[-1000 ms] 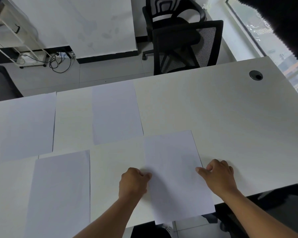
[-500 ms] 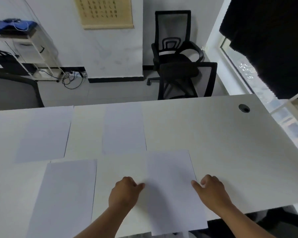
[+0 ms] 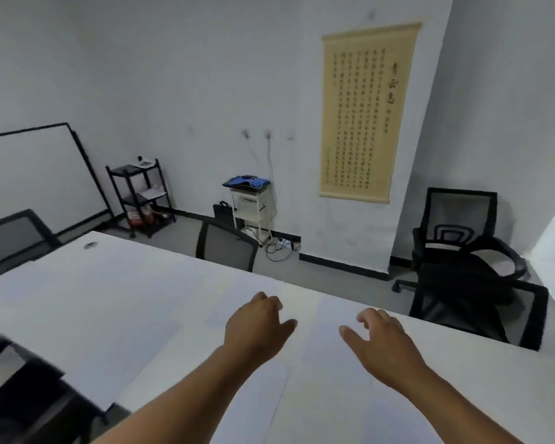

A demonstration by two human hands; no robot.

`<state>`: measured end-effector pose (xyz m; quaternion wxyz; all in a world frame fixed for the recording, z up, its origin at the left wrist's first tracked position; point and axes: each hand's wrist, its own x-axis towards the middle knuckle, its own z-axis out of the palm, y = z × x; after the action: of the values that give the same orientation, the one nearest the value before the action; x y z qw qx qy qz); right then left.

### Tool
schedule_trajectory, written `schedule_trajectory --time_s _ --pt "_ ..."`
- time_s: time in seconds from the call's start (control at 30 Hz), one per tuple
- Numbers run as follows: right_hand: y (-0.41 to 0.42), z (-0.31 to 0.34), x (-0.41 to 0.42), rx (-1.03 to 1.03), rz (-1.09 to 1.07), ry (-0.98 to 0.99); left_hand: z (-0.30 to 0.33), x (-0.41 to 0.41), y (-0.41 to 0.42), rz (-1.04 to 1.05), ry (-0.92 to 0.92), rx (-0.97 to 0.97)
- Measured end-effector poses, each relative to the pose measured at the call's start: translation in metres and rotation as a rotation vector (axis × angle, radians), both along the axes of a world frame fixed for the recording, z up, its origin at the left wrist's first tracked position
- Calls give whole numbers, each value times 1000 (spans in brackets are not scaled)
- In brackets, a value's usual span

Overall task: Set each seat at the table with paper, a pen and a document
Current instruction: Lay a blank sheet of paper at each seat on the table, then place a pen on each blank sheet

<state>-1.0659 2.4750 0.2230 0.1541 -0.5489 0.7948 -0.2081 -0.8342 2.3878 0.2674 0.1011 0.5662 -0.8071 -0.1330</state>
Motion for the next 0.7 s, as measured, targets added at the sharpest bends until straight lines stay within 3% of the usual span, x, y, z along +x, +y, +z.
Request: schedule_trajectory --time_s 0.17,0.4,0.7 --pt "-39 81 85 -74 241 78 71 91 8 176 49 -134" --pt "-61 163 249 -124 551 173 132 248 51 379 -27 -216" --pt "-52 219 489 -202 830 191 181 468 113 608 -82 -266"
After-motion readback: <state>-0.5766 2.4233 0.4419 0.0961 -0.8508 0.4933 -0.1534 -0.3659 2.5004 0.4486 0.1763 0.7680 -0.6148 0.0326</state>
